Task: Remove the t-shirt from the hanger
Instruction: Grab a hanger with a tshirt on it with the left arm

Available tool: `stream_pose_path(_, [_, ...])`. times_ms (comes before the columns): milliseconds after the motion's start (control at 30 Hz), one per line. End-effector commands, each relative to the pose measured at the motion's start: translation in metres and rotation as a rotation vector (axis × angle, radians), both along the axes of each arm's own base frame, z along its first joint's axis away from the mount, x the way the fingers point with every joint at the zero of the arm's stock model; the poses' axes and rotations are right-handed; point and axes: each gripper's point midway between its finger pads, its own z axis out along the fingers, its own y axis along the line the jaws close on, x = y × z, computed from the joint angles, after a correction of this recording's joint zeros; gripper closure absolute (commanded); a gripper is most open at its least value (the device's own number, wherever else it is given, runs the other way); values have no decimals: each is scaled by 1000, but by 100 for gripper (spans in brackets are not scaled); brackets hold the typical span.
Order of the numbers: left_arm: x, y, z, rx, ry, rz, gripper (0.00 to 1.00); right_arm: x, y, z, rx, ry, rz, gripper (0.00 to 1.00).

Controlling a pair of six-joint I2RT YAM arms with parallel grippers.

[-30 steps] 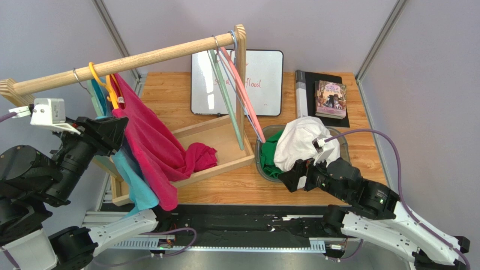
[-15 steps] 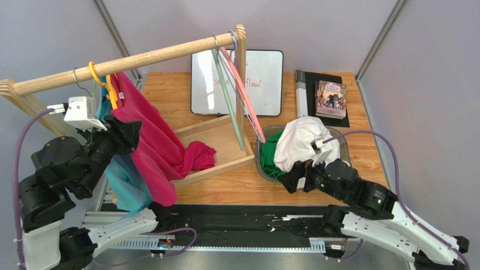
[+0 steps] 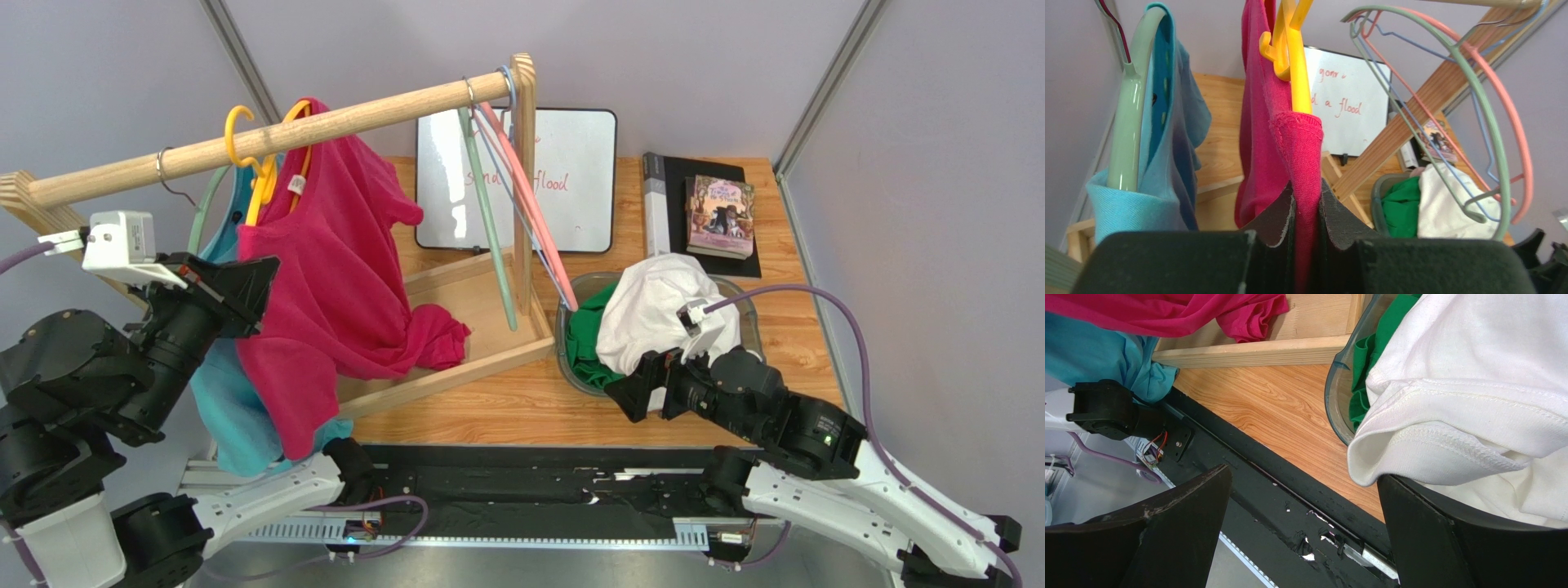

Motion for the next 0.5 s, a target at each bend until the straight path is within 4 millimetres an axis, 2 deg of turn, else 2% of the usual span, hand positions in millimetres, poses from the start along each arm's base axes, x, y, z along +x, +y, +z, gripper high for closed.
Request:
stream_pose_path(0, [-19,-3,34,-134,-116,-108,100,1,3,18,35,-42,18,5])
stream_pose_path(33, [-22,-13,33,-151,-116,-161,100,0,2,20,34,-48,23,5])
stream_pose_path(100, [-35,-15,29,-182,-128,-222,100,-1,2,21,29,-67,43,5])
stream_pose_path(133, [-37,-26,18,-179,-100,-271,100,-3,3,23,31,-77,59,5])
stream_pose_path(200, [-43,-29,5,-193,-79,-305,100,-10,12,30,57,-107,136,4])
stream_pose_path(233, [-42,-42,-11,-178,-34,-345,100,-13,16,34,79,-118,168,4])
stream_pose_path(300, [-45,-50,-27,-169,11,-379,100,-28,35,50,171,-160,298,4])
stream_pose_path(333, [-44,-61,-44,-155,63,-408,100,-32,42,56,204,-170,337,4])
stream_pose_path(367, [-44,-65,-51,-154,82,-419,100,-41,52,71,268,-200,404,4])
stream_pose_path(400, [-41,-72,-64,-145,111,-430,100,-42,59,73,279,-197,432,4])
stream_pose_path(467, [-41,-81,-75,-150,138,-457,100,-48,72,86,322,-216,487,5])
